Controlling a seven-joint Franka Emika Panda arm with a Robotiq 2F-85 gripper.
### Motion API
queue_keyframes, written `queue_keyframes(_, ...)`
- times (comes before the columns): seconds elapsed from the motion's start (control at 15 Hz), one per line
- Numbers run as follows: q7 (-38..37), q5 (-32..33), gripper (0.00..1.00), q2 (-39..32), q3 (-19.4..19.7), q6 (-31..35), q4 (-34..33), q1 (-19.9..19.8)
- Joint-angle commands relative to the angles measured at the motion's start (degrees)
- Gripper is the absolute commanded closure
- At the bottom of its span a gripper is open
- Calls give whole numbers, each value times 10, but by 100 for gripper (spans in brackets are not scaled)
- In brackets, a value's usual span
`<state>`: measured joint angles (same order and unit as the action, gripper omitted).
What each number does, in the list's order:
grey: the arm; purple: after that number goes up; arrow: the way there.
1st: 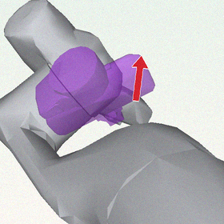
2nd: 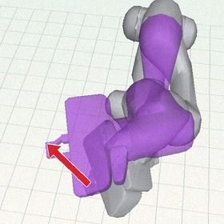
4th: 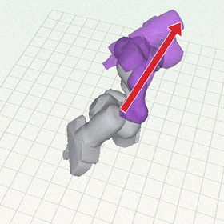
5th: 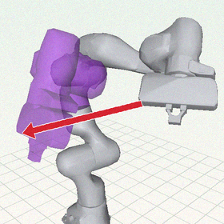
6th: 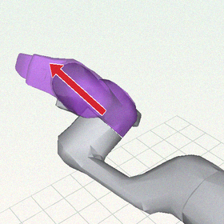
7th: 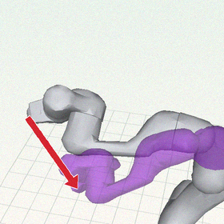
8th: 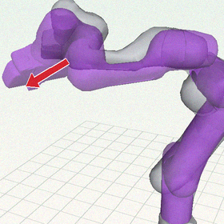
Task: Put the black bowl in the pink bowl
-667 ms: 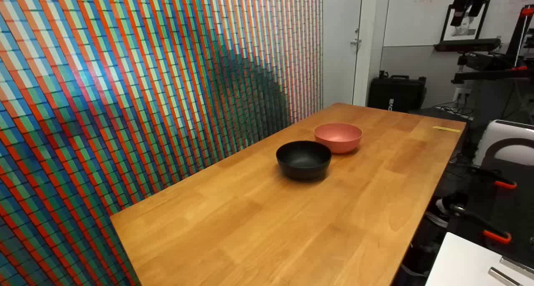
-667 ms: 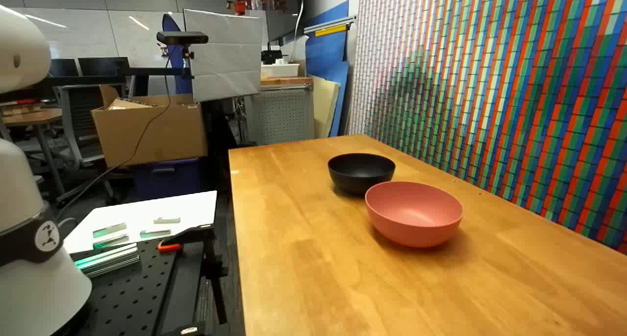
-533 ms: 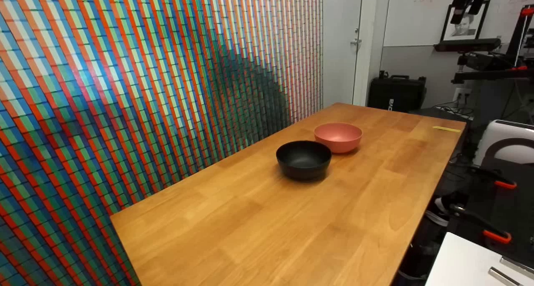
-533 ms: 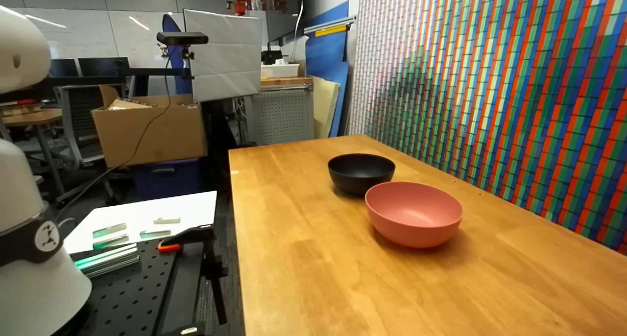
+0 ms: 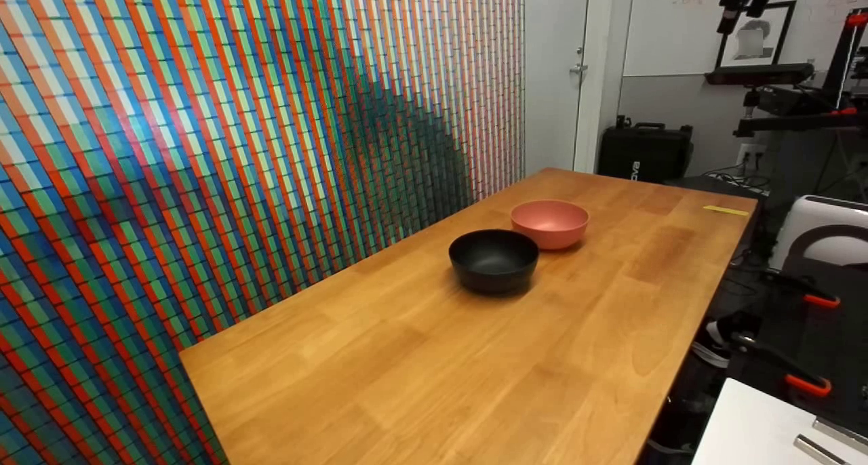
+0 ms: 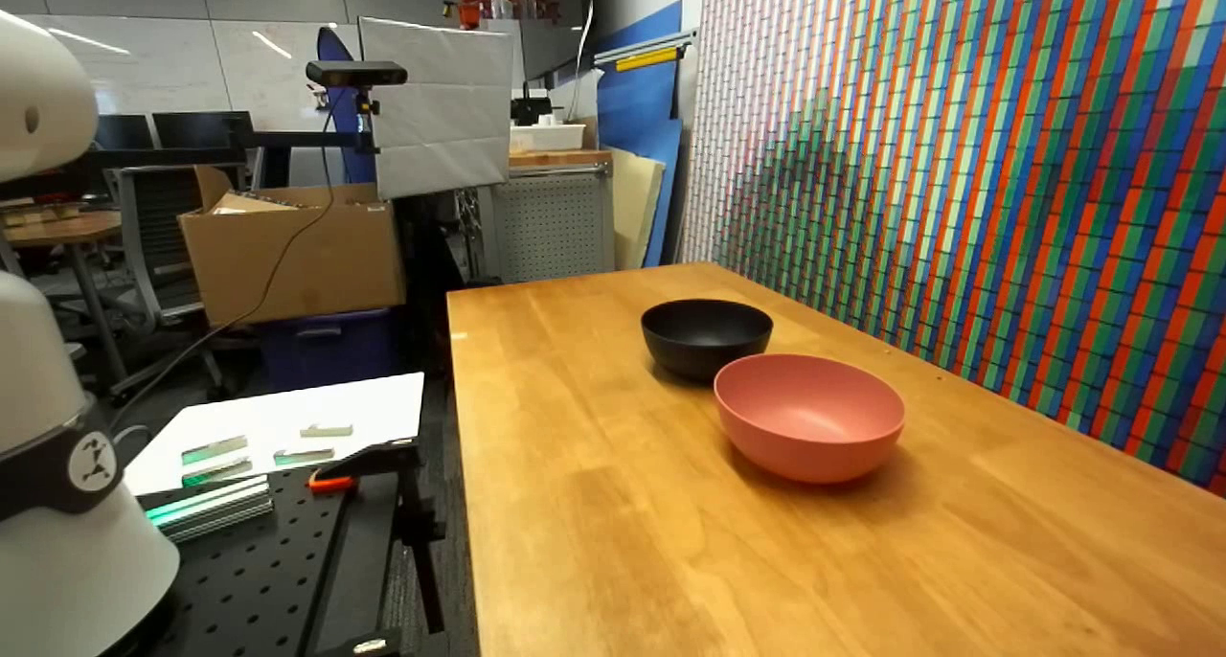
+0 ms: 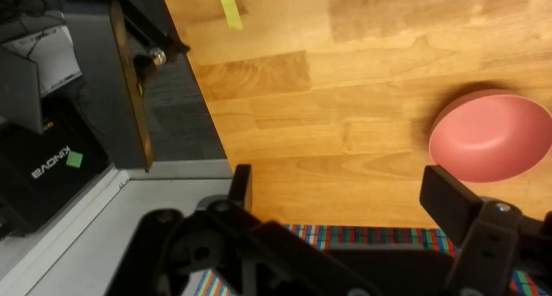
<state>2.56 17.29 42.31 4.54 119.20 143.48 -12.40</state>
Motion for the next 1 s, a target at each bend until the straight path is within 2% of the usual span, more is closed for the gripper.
queue_keyframes(0.0,-24,4,0,-81,-48,57,-79,42)
queue_keyframes(0.2,-20,3,0,-158,-90,89,-133,80)
queue_keyframes(0.4,-19,1,0,-251,-122,91,-192,114)
queue_keyframes(0.67,7,-34,0,-387,-141,83,-272,167)
queue_keyframes(0.93,4,-29,0,-530,-158,64,-356,209)
